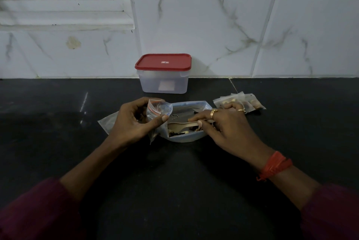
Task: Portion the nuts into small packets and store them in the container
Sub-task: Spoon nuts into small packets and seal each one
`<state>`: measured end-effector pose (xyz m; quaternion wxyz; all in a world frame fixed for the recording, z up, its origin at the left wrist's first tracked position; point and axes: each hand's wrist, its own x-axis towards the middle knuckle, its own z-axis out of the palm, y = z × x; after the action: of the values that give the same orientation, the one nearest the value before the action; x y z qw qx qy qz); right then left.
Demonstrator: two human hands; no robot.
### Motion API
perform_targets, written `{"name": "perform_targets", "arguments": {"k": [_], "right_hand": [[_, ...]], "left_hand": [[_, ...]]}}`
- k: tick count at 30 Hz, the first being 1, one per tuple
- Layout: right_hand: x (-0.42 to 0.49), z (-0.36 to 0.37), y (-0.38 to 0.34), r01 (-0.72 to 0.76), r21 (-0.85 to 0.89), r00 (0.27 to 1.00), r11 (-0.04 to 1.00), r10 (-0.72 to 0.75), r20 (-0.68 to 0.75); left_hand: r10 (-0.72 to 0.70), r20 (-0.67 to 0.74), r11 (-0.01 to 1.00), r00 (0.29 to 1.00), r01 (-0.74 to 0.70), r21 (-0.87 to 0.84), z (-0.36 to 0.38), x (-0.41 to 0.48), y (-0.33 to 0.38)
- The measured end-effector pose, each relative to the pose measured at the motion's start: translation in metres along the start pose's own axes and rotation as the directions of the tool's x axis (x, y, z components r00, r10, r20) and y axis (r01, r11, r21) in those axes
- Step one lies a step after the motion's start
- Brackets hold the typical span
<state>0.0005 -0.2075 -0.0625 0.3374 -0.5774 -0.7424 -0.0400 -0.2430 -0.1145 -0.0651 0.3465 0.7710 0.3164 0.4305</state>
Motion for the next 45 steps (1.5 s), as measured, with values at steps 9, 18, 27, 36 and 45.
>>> {"name": "perform_targets", "arguments": {"k": [9,18,27,36,45], "right_hand": [[-0.005,0.015,-0.010,-0.189,0.231,0.982,0.954,0.180,0.059],[-0.004,0.008,-0.007,-0.365,0.311,0.926,0.878,0.376,0.027],[-0.005,0.004,-0.006,-0.275,0.205,0.961,0.939,0.275,0.029],[0.000,-0.006,-0.002,-0.372,0.391,0.882,0.842,0.452,-0.132],[0.000,-0.010,-0.022,-0.190,0.495,0.934,0.848,0.312,-0.174]], "left_hand": [[-0.014,-0.003,1.000,1.000,0.014,0.000,0.001,0.000,0.000],[-0.022,0.003,1.000,1.000,0.022,-0.001,0.001,0.001,0.001],[-0.017,0.001,1.000,1.000,0.017,0.003,0.001,0.000,0.000],[0.032,0.008,0.994,0.999,-0.033,0.102,0.001,-0.002,-0.001],[0.064,0.023,0.988,0.998,-0.067,0.142,0.005,-0.004,0.000]]}}
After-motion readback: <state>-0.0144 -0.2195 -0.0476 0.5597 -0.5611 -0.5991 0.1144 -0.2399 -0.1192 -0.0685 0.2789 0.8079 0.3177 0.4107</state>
